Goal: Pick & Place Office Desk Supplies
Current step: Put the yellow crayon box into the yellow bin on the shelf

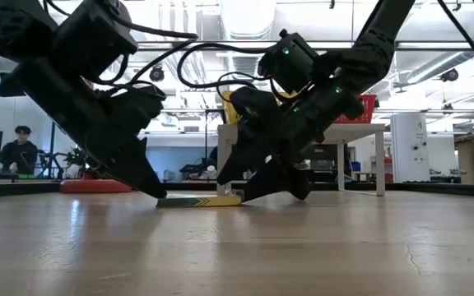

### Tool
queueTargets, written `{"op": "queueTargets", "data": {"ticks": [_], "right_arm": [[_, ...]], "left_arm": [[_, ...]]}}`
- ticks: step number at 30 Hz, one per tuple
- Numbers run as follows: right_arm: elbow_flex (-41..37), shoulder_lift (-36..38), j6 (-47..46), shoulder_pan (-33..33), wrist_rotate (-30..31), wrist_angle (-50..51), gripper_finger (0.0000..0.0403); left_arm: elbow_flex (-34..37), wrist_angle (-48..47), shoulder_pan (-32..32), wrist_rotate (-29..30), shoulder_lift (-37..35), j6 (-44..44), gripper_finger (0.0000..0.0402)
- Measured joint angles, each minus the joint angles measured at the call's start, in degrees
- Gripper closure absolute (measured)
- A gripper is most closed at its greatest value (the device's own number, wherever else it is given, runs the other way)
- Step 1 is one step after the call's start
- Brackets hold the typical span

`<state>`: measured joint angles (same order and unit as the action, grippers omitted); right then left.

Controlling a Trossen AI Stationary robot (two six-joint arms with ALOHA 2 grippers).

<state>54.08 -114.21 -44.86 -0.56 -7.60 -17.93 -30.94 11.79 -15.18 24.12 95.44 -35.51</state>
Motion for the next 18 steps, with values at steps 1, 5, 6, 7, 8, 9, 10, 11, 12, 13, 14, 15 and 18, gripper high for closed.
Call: {"op": "queueTargets", "data": {"ticks": [1, 5, 6, 7, 8, 9, 10, 11, 12, 13, 14, 15, 18], "right_arm": [[-0.02, 0.54, 0.02, 0.01, 0.01, 0.11, 0.0184], [-0.23, 2.38, 1.23, 0.25, 0.27, 1.14, 0.0186], [-0.31, 2.97, 1.33, 0.33, 0.29, 1.65, 0.0189], [-0.33, 3.46, 1.50, 0.43, 0.39, 1.96, 0.0194], [-0.33, 4.07, 1.68, 0.51, 0.61, 2.48, 0.0200], [-0.33, 4.77, 1.80, 0.69, 1.25, 3.38, 0.0207], [-0.31, 5.30, 2.12, 0.87, 2.07, 4.21, 0.0216], [-0.28, 5.63, 2.49, 1.03, 3.01, 4.94, 0.0226], [-0.22, 5.79, 2.83, 1.12, 3.59, 5.87, 0.0237], [-0.22, 5.79, 3.03, 1.20, 3.90, 6.67, 0.0249], [-0.22, 5.73, 3.08, 1.37, 4.36, 7.44, 0.0261], [-0.22, 5.73, 3.27, 1.45, 4.84, 8.02, 0.0275], [-0.22, 5.79, 4.50, 2.05, 6.81, 9.00, 0.0321]], "left_arm": [[0.02, 0.34, 0.00, 0.09, 0.33, 0.03, 0.0400], [0.13, 1.78, 0.02, 0.05, 0.76, 1.65, 0.0400], [0.13, 2.31, 0.03, -0.10, 0.78, 2.33, 0.0400], [0.14, 2.61, 0.03, -0.13, 0.81, 3.06, 0.0400], [0.15, 3.02, 0.03, -0.10, 0.83, 3.94, 0.0400], [0.15, 3.64, -0.01, -0.15, 0.90, 4.76, 0.0400], [0.15, 4.15, -0.04, -0.19, 0.95, 5.44, 0.0400], [0.17, 4.66, -0.04, -0.35, 0.99, 6.16, 0.0400], [0.20, 5.32, -0.04, -0.59, 1.04, 6.92, 0.0400], [0.22, 5.76, -0.04, -0.72, 1.07, 7.70, 0.0400], [0.20, 6.01, -0.04, -0.83, 1.09, 8.18, 0.0400], [0.21, 6.21, -0.08, -0.83, 1.09, 8.57, 0.0400], [0.22, 6.38, -0.08, -0.81, 1.09, 8.73, 0.0400]]}}
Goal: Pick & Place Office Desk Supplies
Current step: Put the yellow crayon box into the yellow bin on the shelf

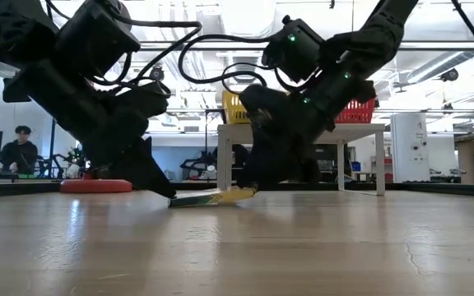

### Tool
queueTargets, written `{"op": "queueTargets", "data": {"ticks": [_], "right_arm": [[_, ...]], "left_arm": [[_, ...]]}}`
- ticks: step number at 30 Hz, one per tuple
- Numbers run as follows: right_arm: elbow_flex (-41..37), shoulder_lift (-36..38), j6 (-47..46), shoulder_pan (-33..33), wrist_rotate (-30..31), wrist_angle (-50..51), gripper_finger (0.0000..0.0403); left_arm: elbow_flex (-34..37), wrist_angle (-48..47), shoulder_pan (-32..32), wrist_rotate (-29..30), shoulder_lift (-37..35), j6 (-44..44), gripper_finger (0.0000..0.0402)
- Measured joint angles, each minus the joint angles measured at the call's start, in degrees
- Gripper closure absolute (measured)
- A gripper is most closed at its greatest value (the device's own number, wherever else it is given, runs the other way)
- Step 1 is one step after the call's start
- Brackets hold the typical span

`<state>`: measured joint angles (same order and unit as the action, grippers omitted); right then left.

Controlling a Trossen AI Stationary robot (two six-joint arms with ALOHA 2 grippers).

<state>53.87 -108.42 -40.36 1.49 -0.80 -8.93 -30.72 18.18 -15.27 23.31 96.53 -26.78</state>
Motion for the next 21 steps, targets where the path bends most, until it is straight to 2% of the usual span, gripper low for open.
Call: {"op": "queueTargets", "data": {"ticks": [4, 5, 7, 15, 21], "right_arm": [[-0.02, 0.16, 1.46, 0.87, 1.19, 0.47, 0.0381], [-0.02, 0.34, 1.65, 1.10, 1.22, 0.67, 0.0386], [-0.02, 0.92, 1.64, 1.76, 1.37, 1.94, 0.0389], [-0.03, 8.01, 1.53, 6.38, 9.16, 10.59, 0.0394], [-0.09, 15.91, 2.28, 9.92, 14.45, 12.09, 0.0395]], "left_arm": [[-0.02, -0.01, -0.06, 0.01, -0.66, 0.00, 0.0400], [-0.14, -0.02, -0.16, 0.09, -1.13, -0.02, 0.0400], [-0.57, -0.33, -0.40, 0.27, -2.50, 0.00, 0.0400], [-1.18, -7.81, -1.17, 2.08, -8.88, -0.47, 0.0400], [-1.14, -9.21, -1.25, 3.97, -9.18, -0.85, 0.0400]]}}
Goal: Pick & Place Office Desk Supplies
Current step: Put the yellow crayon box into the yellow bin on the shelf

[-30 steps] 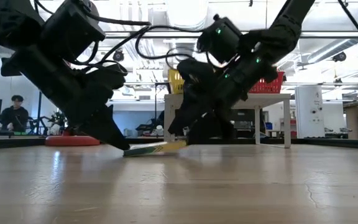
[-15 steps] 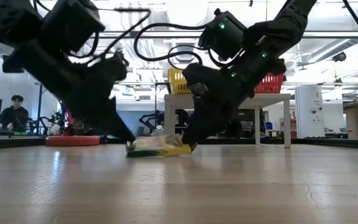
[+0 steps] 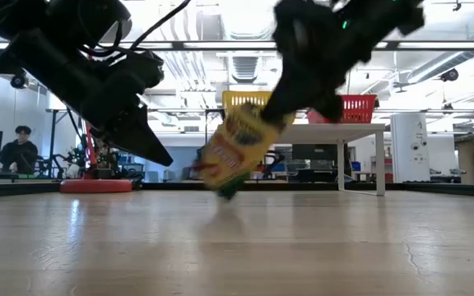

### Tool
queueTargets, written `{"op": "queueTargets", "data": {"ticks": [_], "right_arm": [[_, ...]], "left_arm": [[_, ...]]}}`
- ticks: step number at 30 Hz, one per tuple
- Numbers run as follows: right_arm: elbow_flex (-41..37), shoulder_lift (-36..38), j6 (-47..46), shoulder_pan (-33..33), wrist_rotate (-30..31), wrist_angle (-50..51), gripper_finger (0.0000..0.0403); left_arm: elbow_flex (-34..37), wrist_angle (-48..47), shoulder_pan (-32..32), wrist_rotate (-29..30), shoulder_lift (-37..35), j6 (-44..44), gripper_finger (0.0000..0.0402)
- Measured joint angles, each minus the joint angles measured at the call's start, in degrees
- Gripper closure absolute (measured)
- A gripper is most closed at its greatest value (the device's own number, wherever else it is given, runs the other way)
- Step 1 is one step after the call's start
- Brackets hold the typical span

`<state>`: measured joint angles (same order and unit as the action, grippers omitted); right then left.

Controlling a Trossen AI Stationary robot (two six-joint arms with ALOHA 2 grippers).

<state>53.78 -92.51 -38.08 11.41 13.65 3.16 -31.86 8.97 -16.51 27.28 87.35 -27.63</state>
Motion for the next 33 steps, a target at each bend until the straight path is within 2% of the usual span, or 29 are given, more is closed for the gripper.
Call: {"op": "queueTargets", "data": {"ticks": [8, 16, 23, 33], "right_arm": [[0.20, 11.35, 6.23, 1.30, 6.99, -0.54, 0.0395], [2.28, 18.47, 13.61, -2.12, 7.75, -0.65, 0.0395], [8.00, 19.29, 20.21, -8.83, 7.30, -0.10, 0.0395], [16.66, 14.15, 23.10, -18.64, 6.90, 4.23, 0.0395]], "left_arm": [[0.44, 0.42, -0.02, 0.44, 0.33, -1.29, 0.0400], [0.44, 0.57, -0.04, 1.69, 0.33, -1.29, 0.0400], [0.44, 0.52, -0.04, 1.71, 0.30, -1.27, 0.0400], [2.28, 1.56, -0.04, 2.02, 0.26, -1.54, 0.0400]]}}
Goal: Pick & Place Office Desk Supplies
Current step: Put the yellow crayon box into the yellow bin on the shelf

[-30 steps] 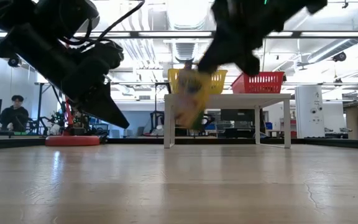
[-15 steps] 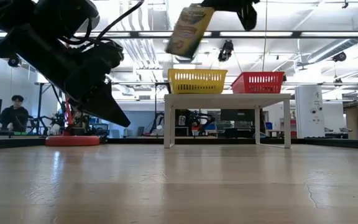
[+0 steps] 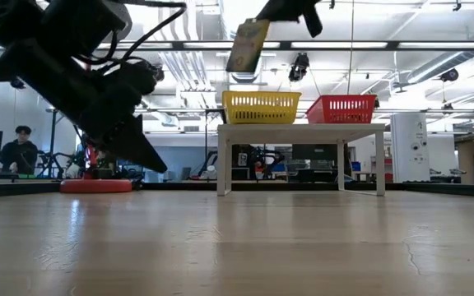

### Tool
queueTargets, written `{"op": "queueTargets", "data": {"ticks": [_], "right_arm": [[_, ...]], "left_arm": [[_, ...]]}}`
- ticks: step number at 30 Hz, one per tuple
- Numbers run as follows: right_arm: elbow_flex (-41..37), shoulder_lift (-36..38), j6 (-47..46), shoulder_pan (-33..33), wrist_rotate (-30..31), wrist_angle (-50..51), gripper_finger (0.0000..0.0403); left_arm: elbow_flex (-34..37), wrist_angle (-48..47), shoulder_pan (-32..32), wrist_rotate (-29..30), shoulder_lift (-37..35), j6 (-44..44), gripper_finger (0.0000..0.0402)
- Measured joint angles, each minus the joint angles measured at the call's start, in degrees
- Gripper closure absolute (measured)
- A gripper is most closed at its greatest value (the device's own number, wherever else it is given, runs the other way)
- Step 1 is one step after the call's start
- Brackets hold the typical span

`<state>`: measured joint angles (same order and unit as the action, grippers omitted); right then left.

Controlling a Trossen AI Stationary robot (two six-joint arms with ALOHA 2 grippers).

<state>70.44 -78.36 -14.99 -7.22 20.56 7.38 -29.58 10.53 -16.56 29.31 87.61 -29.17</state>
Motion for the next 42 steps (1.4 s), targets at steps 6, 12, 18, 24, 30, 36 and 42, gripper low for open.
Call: {"op": "queueTargets", "data": {"ticks": [6, 12, 18, 24, 30, 36, 42], "right_arm": [[1.61, -4.89, -2.79, -3.97, 0.00, 0.46, 0.0395], [3.07, -8.93, -5.95, -5.40, 0.04, -0.06, 0.0395], [4.33, -10.28, -8.19, -5.15, -0.20, -0.40, 0.0394], [4.04, -9.95, -10.82, -4.91, -0.68, 3.47, 0.0394], [3.98, -8.73, -11.15, -4.94, -0.06, 9.58, 0.0394], [3.98, -6.18, -11.04, -5.60, 4.05, 16.73, 0.0394], [3.99, -5.36, -11.66, -6.21, 7.13, 23.61, 0.0394]], "left_arm": [[2.12, 0.93, 0.00, 0.75, 0.00, -4.05, 0.0400], [2.27, 2.50, 0.00, 0.76, 0.00, -3.84, 0.0400], [2.25, 3.38, 0.00, 0.78, -0.04, -3.56, 0.0400], [2.23, 3.83, 0.00, 1.17, -0.04, -2.73, 0.0400], [2.23, 4.04, 0.04, 1.17, -0.04, -2.70, 0.0400], [2.23, 4.43, 0.02, 1.17, -0.04, -2.57, 0.0400], [2.23, 4.78, 0.02, 1.17, -0.04, -2.33, 0.0400]]}}
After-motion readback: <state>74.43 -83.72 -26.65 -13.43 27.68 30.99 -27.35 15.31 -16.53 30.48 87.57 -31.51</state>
